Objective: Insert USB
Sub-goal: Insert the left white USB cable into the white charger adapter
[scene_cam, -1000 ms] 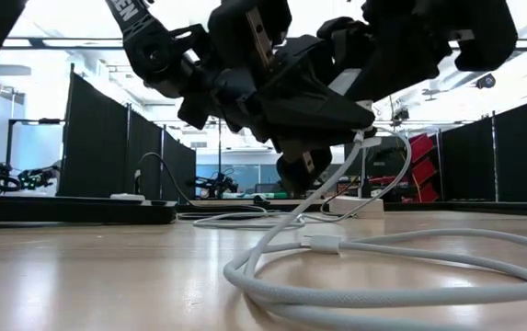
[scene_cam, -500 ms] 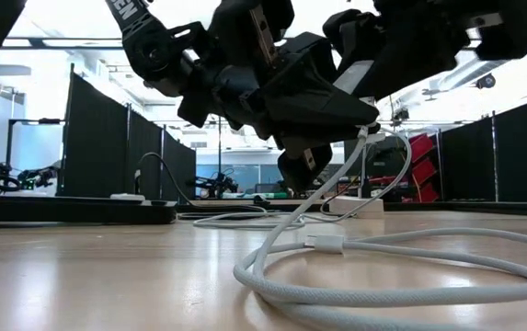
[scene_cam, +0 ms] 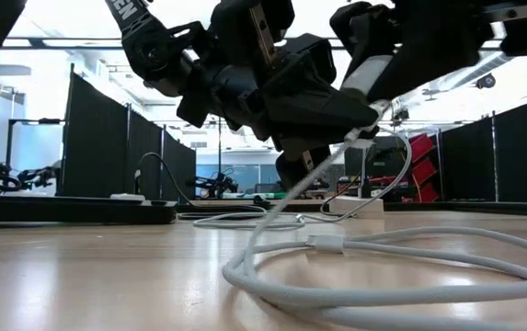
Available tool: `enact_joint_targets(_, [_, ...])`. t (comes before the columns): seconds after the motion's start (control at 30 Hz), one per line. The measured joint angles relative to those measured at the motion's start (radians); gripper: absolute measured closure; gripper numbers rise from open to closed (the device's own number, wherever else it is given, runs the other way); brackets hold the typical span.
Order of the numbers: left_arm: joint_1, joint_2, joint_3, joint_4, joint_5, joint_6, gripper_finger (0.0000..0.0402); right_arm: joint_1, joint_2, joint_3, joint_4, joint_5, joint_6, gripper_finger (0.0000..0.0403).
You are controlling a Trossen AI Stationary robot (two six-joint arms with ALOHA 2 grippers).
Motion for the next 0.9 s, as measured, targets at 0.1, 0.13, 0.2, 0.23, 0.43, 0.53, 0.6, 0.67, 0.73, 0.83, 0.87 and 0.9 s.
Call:
enact_joint_targets(0.1, [0.0, 0.0, 0.0, 0.0, -0.001, 0.0, 0.0384, 0.002, 0.0, 0.0, -0.003, -0.001, 0.003, 0.0262])
enact_joint_targets(0.13, [0.001, 0.0, 0.0, 0.0, -0.003, 0.0, 0.0384, 0.002, 0.0, 0.0, -0.003, 0.01, 0.005, 0.0262])
enact_joint_targets(0.2, [0.003, 0.0, 0.0, 0.001, -0.005, -0.001, 0.0384, 0.003, -0.005, 0.0, -0.013, 0.033, 0.0, 0.0262])
enact_joint_targets(0.23, [0.004, 0.0, 0.0, 0.0, -0.007, -0.001, 0.0384, 0.003, -0.012, -0.001, -0.022, 0.037, -0.002, 0.0262])
enact_joint_targets(0.43, [0.005, -0.011, -0.007, -0.013, -0.013, 0.0, 0.0384, 0.013, -0.072, -0.001, -0.06, 0.031, 0.047, 0.0262])
enact_joint_targets(0.53, [0.008, -0.027, -0.011, 0.01, -0.007, 0.009, 0.0384, 0.024, -0.098, -0.006, -0.086, 0.037, 0.072, 0.0262])
enact_joint_targets(0.6, [0.012, -0.034, -0.012, 0.037, 0.003, 0.011, 0.0384, 0.032, -0.12, -0.018, -0.086, 0.046, 0.071, 0.0262])
enact_joint_targets(0.67, [0.017, -0.035, -0.012, 0.065, 0.021, 0.011, 0.0384, 0.033, -0.128, -0.024, -0.08, 0.057, 0.07, 0.0262])
enact_joint_targets(0.73, [0.02, -0.034, -0.013, 0.091, 0.058, 0.011, 0.0384, 0.034, -0.134, -0.029, -0.084, 0.064, 0.058, 0.0262])
enact_joint_targets(0.83, [0.018, -0.035, -0.013, 0.115, 0.069, 0.007, 0.0384, 0.036, -0.135, -0.029, -0.073, 0.043, 0.039, 0.0262])
enact_joint_targets(0.87, [0.018, -0.034, -0.013, 0.121, 0.069, 0.006, 0.0384, 0.037, -0.135, -0.029, -0.073, 0.023, 0.037, 0.0262])
enact_joint_targets(0.9, [0.018, -0.034, -0.013, 0.127, 0.07, 0.005, 0.0384, 0.038, -0.135, -0.03, -0.071, 0.017, 0.037, 0.0262])
